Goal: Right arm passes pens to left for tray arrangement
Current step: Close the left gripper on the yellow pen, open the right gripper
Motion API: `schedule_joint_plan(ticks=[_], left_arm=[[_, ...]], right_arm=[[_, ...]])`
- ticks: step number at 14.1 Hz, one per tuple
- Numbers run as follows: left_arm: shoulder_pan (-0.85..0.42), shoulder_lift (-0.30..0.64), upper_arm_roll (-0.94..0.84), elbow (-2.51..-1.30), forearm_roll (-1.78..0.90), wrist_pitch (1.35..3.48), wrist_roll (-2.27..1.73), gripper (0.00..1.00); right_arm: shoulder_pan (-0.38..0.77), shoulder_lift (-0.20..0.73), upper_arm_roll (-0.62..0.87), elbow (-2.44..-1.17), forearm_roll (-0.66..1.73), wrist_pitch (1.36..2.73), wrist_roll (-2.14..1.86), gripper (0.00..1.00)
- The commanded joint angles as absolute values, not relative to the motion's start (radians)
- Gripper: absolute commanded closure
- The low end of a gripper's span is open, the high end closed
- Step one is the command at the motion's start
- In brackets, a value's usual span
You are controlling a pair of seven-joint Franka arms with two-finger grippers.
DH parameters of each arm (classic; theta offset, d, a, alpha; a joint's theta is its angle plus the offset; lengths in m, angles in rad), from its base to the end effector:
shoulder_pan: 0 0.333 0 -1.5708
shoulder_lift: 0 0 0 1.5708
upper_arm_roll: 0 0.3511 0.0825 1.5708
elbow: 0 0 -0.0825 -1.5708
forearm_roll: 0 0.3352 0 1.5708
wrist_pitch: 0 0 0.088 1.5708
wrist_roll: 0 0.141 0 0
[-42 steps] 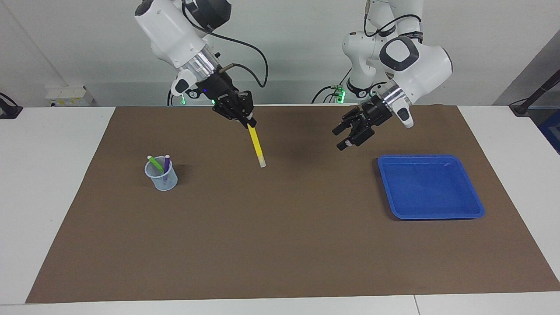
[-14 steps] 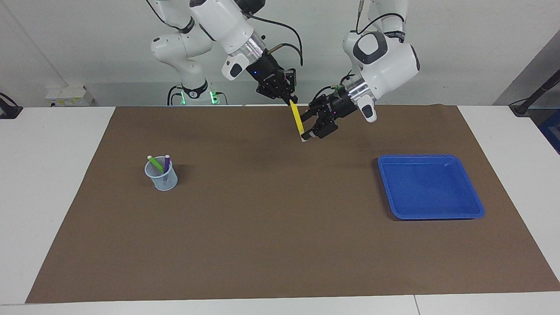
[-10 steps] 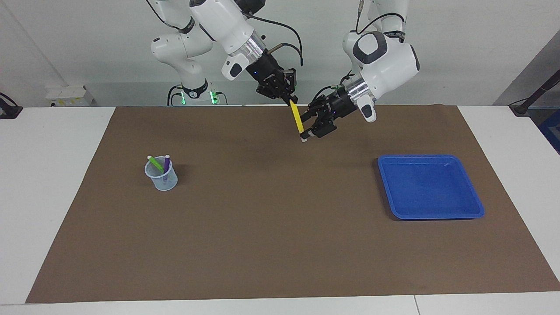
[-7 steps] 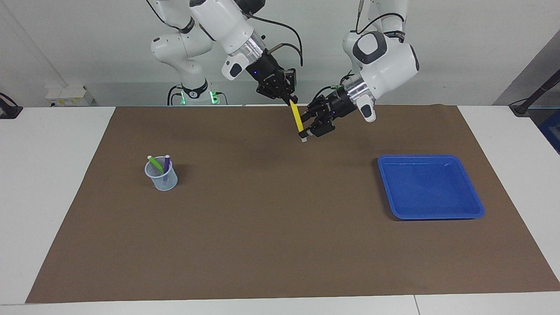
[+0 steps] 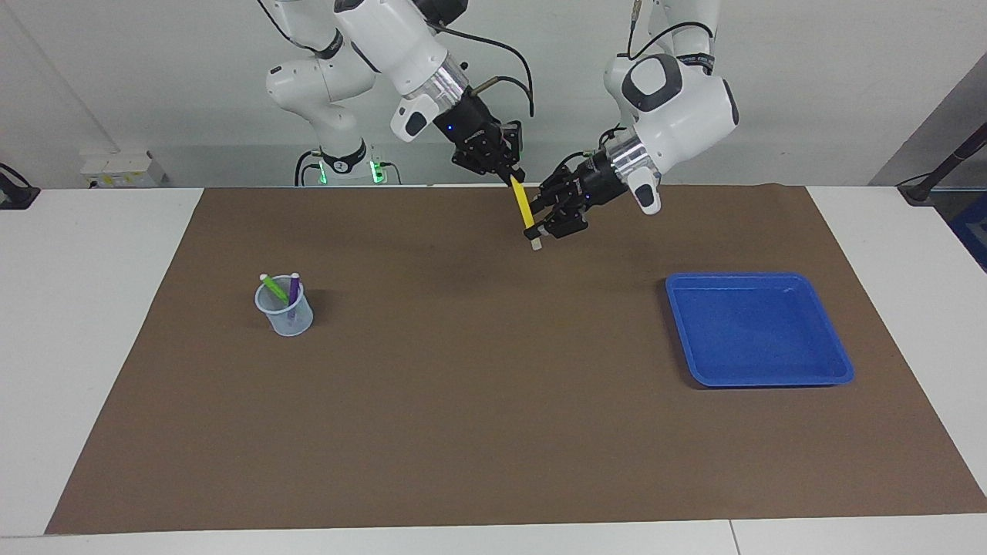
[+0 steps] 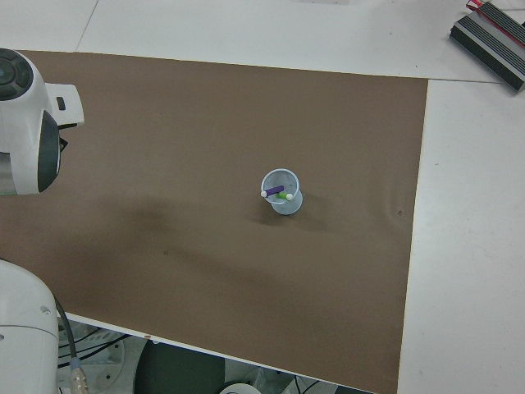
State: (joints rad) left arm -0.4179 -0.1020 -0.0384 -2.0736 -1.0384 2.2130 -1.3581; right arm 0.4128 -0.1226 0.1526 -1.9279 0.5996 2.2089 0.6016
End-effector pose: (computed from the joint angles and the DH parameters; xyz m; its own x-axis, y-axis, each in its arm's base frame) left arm 0.4417 -0.2754 0.5470 0.1350 0.6112 -0.7799 0.9896 -0.0436 0.1372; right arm 0.4211 0.3132 0.6077 0.9598 -0.2749 -0.0573 -0.2520 -0.7533 -0.6075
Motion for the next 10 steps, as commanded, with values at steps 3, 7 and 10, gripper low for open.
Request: schedule_joint_plan(ticks=[3, 7, 10], left_arm=[[-0.405, -0.124, -0.037, -2.075, -1.029, 2.178, -1.387, 0.97], [-0.405, -0.143, -0.035, -2.079, -1.029, 2.177, -1.387, 1.0], [-0.405, -0.153, -0.035, -2.086, -1.028, 2.165, -1.384, 1.0]], right_arm=[[0.413, -0.144, 0.153, -1.954, 0.606, 2.232, 0.603, 1.0], [0.413, -0.144, 0.153, -1.954, 0.604, 2.233, 0.604, 1.0], [0.413, -0.144, 0.153, -1.954, 0.604, 2.232, 0.604, 1.0]])
